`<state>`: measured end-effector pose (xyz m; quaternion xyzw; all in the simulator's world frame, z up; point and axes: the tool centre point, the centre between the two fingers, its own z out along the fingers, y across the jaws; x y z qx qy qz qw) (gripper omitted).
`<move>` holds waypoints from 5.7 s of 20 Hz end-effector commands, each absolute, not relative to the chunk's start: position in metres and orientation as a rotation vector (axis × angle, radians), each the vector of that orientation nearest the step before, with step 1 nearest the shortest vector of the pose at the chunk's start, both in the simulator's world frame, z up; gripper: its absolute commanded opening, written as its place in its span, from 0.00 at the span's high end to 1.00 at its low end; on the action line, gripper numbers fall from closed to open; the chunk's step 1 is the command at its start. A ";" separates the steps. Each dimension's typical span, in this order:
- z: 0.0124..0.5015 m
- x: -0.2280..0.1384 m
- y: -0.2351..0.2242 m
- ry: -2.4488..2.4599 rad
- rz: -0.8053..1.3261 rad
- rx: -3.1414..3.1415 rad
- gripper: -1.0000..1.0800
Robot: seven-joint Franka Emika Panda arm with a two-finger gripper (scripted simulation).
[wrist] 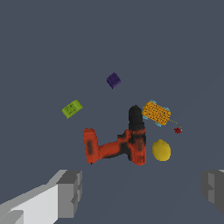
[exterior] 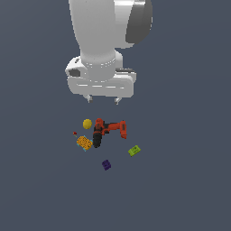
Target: Pick up a designated object from a clutter of objects.
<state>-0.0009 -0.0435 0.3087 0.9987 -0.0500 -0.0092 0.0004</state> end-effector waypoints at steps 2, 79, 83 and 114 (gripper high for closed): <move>0.303 0.003 -0.040 -0.197 -0.029 3.135 0.04; 0.012 0.064 0.101 -1.522 0.000 2.748 1.00; 0.012 0.064 0.101 -1.522 0.000 2.748 1.00; 0.186 0.046 0.014 -1.526 0.008 2.754 1.00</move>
